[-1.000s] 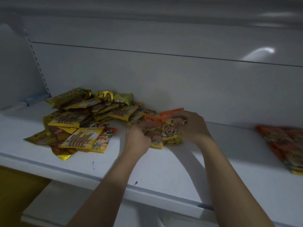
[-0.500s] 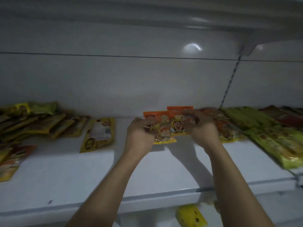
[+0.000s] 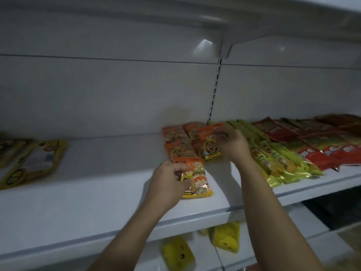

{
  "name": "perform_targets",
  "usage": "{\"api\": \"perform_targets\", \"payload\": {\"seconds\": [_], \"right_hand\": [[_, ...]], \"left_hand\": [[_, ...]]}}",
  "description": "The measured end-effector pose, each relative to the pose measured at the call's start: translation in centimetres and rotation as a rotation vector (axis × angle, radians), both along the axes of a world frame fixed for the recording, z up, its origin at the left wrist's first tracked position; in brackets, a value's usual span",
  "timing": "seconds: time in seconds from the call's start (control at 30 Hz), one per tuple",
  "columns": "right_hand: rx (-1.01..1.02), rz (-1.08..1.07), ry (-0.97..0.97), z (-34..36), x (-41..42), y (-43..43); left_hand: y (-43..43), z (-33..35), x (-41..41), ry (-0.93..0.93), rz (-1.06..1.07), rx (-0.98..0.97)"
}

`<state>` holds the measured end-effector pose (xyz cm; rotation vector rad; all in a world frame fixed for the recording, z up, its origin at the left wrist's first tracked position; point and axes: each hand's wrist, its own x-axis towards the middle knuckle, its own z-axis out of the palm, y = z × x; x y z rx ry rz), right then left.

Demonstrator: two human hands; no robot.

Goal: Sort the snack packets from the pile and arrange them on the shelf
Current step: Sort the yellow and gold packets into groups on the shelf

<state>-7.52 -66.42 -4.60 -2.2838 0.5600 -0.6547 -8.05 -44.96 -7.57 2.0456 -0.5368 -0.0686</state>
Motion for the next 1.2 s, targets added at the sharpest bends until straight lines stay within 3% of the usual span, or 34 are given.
{"api": "perform_targets", "payload": {"seconds": [0.13,0.27,0.4,0.47,0.57,0.8,1.03,1.2], "right_hand": [[0.046,0.106,0.04,-1.0,2.4,-1.4],[0.0,0.18,0.122,-2.3,3.2,-1.0],[-0.423,0.062,0.131,-2.6,2.5,-0.5],[-0.446,0.163,0.097,-2.8,2.4,-0.2],[-0.46,0.309,0.193,-4.7,2.9,0.0],[-0.515,0.303,0.284,-5.1,2.9,0.2],[-0.529,0.266,0.103,-2.7,1.2,1.1],[-0.591,0.405,0.175,0.3,1.4,4.5]], "left_hand": [[-1.3,-0.4,-0.5,-0.059,0.038,0.134],[-1.5,-0.9,-1.0,-0.243,0.074,0.407],[-2.0,-1.2,-1.6,-0.485,0.045,0.569],[-2.4,-1.4,-1.8,-0.516,-0.029,0.667],[-2.6,-2.1,-2.2,-0.453,-0.064,0.765],[-2.5,-2.5,-2.3,-0.426,-0.023,0.783],[-2.1,-2.2,-2.0,-0.484,0.041,0.686],[0.7,-0.7,-0.2,-0.502,0.137,0.658]]}}
